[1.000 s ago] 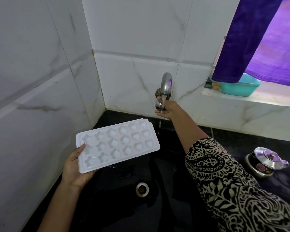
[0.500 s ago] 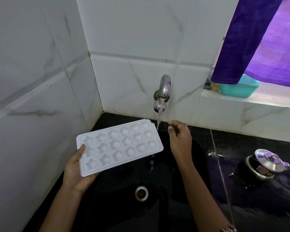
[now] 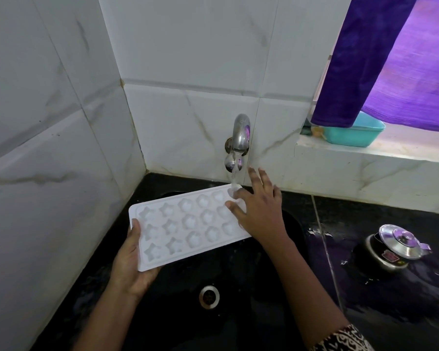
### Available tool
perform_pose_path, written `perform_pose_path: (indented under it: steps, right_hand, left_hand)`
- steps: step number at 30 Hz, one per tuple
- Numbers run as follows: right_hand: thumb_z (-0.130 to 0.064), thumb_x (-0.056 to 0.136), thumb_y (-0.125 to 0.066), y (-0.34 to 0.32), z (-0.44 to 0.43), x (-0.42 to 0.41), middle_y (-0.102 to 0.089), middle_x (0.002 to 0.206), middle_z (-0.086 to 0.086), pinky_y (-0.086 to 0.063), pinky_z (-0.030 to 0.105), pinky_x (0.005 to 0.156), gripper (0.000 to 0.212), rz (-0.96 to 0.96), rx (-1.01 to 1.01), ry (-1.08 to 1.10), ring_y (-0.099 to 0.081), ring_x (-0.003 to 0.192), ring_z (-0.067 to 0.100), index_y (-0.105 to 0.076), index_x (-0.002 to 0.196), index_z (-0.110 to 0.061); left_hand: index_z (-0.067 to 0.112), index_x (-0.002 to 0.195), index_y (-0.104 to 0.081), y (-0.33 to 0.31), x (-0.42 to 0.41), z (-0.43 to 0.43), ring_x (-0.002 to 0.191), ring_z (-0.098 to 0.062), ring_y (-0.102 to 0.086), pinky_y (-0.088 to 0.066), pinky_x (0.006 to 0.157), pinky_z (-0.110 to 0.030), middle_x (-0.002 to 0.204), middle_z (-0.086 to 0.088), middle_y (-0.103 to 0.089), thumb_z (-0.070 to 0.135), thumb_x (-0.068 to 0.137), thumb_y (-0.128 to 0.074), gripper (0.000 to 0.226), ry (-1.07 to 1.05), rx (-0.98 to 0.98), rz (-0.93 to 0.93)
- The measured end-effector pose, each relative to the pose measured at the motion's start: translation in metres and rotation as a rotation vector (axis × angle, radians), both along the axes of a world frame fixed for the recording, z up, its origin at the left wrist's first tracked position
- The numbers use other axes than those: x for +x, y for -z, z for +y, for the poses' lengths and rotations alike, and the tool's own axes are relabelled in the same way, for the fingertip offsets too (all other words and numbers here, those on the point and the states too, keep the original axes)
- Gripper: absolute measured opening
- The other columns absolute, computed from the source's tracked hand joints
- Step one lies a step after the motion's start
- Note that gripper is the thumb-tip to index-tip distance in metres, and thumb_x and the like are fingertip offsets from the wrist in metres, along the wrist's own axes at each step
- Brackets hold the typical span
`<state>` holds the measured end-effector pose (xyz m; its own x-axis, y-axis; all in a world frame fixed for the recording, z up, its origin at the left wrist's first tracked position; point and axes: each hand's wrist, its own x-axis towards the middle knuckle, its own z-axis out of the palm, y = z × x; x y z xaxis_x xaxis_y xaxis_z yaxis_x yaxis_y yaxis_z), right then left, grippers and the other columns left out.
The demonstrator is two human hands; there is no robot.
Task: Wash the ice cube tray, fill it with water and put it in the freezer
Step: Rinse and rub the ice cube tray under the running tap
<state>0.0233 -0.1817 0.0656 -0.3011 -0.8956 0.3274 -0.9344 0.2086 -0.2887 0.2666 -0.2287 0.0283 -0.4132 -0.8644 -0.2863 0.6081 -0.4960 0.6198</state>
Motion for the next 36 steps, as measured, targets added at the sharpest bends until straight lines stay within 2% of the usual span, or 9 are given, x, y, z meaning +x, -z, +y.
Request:
perform_pose_path:
  steps: [4, 9, 14, 18, 20, 24, 29, 32, 36]
  right_hand:
    - [-0.043, 0.095, -0.047, 0.003, -0.001, 0.006, 0.000, 0.160, 0.000, -0.008, 0.053, 0.114, 0.037, 0.071, 0.100, -0.093, 0.006, 0.147, 0.021, -0.054, 0.128, -0.028]
    - [-0.054, 0.087, -0.053, 0.002, 0.001, 0.001, 0.003, 0.160, 0.000, 0.002, 0.054, 0.113, 0.035, 0.062, 0.128, -0.019, 0.012, 0.146, 0.021, -0.060, 0.113, -0.030]
    - [-0.040, 0.096, -0.046, 0.008, -0.002, 0.015, 0.006, 0.160, 0.002, -0.002, 0.055, 0.114, 0.040, 0.067, 0.158, -0.096, 0.015, 0.146, 0.022, -0.050, 0.131, -0.023]
    - [-0.050, 0.089, -0.054, 0.002, 0.001, 0.001, 0.003, 0.160, -0.001, 0.003, 0.053, 0.113, 0.033, 0.027, 0.113, -0.090, 0.013, 0.146, 0.021, -0.063, 0.113, -0.031]
    - [-0.051, 0.089, -0.053, 0.003, 0.000, 0.004, 0.008, 0.160, 0.001, 0.005, 0.055, 0.112, 0.036, 0.062, 0.129, -0.051, 0.016, 0.145, 0.023, -0.061, 0.115, -0.028]
    - [-0.039, 0.095, -0.047, 0.010, -0.001, 0.016, 0.008, 0.160, 0.003, -0.002, 0.054, 0.114, 0.039, 0.042, 0.117, -0.078, 0.017, 0.145, 0.023, -0.052, 0.130, -0.022]
    - [-0.054, 0.086, -0.055, 0.006, 0.002, 0.002, 0.005, 0.160, 0.000, 0.002, 0.055, 0.113, 0.036, 0.020, 0.077, -0.061, 0.014, 0.146, 0.023, -0.063, 0.111, -0.030]
    - [-0.048, 0.090, -0.051, 0.010, -0.001, 0.011, 0.010, 0.159, 0.005, 0.000, 0.058, 0.112, 0.040, 0.110, 0.107, -0.058, 0.019, 0.144, 0.025, -0.057, 0.122, -0.025]
    - [-0.041, 0.092, -0.053, 0.014, -0.001, 0.011, 0.005, 0.159, 0.000, -0.008, 0.057, 0.115, 0.037, 0.032, 0.065, -0.144, 0.024, 0.138, 0.017, -0.060, 0.123, -0.021]
  left_hand:
    - [0.018, 0.145, -0.044, 0.004, 0.003, 0.001, 0.125, -0.030, -0.056, -0.055, 0.090, -0.046, 0.139, -0.012, -0.056, 0.050, 0.088, -0.047, 0.065, -0.020, -0.018, 0.008]
    - [0.018, 0.146, -0.041, 0.011, 0.007, 0.008, 0.126, -0.030, -0.055, -0.056, 0.088, -0.044, 0.142, -0.012, -0.053, 0.048, 0.092, -0.044, 0.063, -0.021, -0.080, -0.016]
    - [0.018, 0.148, -0.039, 0.009, 0.008, 0.006, 0.130, -0.031, -0.051, -0.054, 0.093, -0.045, 0.144, -0.012, -0.051, 0.048, 0.090, -0.044, 0.065, -0.043, -0.096, -0.018]
    - [0.019, 0.148, -0.039, 0.014, 0.010, 0.012, 0.131, -0.032, -0.050, -0.053, 0.093, -0.046, 0.145, -0.013, -0.050, 0.048, 0.091, -0.044, 0.064, -0.045, -0.090, -0.019]
    - [0.019, 0.147, -0.040, 0.016, 0.006, 0.015, 0.129, -0.031, -0.052, -0.055, 0.090, -0.045, 0.144, -0.013, -0.051, 0.048, 0.091, -0.044, 0.063, -0.033, -0.070, -0.008]
    - [0.017, 0.147, -0.040, 0.012, 0.005, 0.011, 0.126, -0.030, -0.055, -0.056, 0.088, -0.045, 0.142, -0.012, -0.053, 0.047, 0.092, -0.044, 0.063, -0.050, -0.090, 0.002]
    - [0.018, 0.148, -0.039, 0.014, 0.010, 0.016, 0.130, -0.032, -0.050, -0.054, 0.092, -0.047, 0.145, -0.013, -0.050, 0.047, 0.093, -0.043, 0.062, -0.047, -0.108, -0.009]
    - [0.018, 0.147, -0.041, 0.015, 0.007, 0.017, 0.126, -0.031, -0.054, -0.056, 0.088, -0.045, 0.143, -0.013, -0.052, 0.046, 0.093, -0.043, 0.060, -0.050, -0.096, 0.001]
    - [0.016, 0.146, -0.041, 0.014, 0.013, 0.014, 0.126, -0.031, -0.055, -0.057, 0.085, -0.044, 0.142, -0.014, -0.053, 0.045, 0.093, -0.045, 0.061, -0.082, -0.097, -0.012]
